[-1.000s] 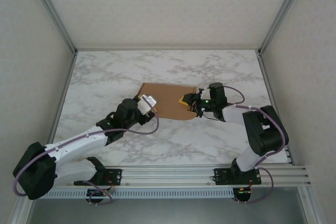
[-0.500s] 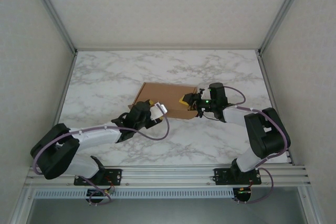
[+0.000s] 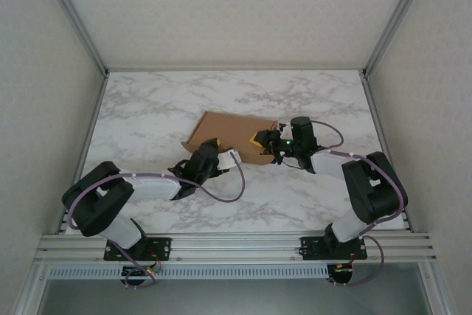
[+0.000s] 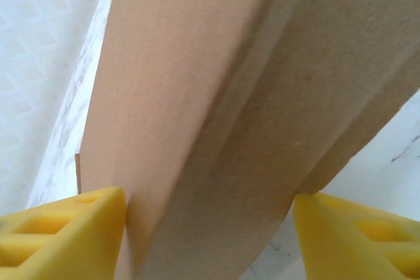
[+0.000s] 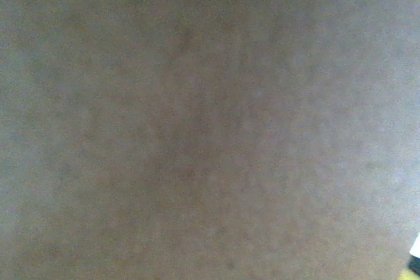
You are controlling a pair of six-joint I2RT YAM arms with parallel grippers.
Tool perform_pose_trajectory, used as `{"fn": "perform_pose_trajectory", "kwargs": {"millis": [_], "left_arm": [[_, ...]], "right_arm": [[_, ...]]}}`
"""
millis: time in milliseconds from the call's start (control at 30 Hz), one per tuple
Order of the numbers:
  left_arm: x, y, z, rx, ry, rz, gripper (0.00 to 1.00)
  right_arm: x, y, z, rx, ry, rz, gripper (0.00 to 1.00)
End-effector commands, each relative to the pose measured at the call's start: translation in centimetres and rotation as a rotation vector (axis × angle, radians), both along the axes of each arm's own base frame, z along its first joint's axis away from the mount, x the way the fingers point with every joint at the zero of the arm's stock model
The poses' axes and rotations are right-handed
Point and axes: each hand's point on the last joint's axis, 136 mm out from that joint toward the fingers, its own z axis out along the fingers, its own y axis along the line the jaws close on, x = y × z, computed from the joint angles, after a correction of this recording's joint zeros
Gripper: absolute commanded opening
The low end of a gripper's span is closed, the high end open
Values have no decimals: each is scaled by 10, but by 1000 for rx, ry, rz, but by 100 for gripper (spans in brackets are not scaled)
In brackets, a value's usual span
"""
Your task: Fold the paper box
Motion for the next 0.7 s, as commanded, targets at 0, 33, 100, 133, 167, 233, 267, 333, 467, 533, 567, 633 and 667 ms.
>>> {"fn": "perform_pose_trajectory", "kwargs": {"millis": [0, 33, 100, 133, 167, 233, 267, 333, 467, 533, 567, 633, 667], "left_arm": [[6, -14, 9, 38, -98, -43, 67], [7, -12, 10, 42, -122, -29, 67], [11, -9, 12, 49, -184, 3, 67], [12, -7, 15, 53, -217, 16, 67], [13, -4, 17, 68, -264, 37, 67], [14, 2, 26, 89, -366, 79, 67], [14, 3, 33, 91, -416, 92, 67], [16, 6, 45, 96, -486, 128, 67], [17, 11, 62, 69, -534, 171, 65], [17, 12, 66, 70, -538, 176, 62], [16, 12, 68, 72, -536, 174, 59], [16, 13, 69, 78, -524, 174, 54], [16, 14, 69, 78, -515, 177, 52]], "right_arm": [[-23, 21, 25, 100, 2, 103, 48], [-23, 23, 29, 115, 0, 99, 47], [-24, 27, 36, 133, -4, 103, 47], [-24, 29, 40, 134, -6, 104, 47], [-26, 30, 42, 132, -8, 105, 47], [-27, 33, 47, 139, -7, 100, 47], [-29, 35, 50, 155, -2, 99, 47], [-30, 37, 58, 182, -2, 94, 47], [-31, 34, 63, 166, 0, 74, 47], [-31, 34, 65, 165, -1, 71, 49], [-31, 33, 66, 167, -1, 68, 50], [-31, 33, 66, 162, -3, 66, 53], [-31, 32, 68, 159, -9, 66, 57]]}}
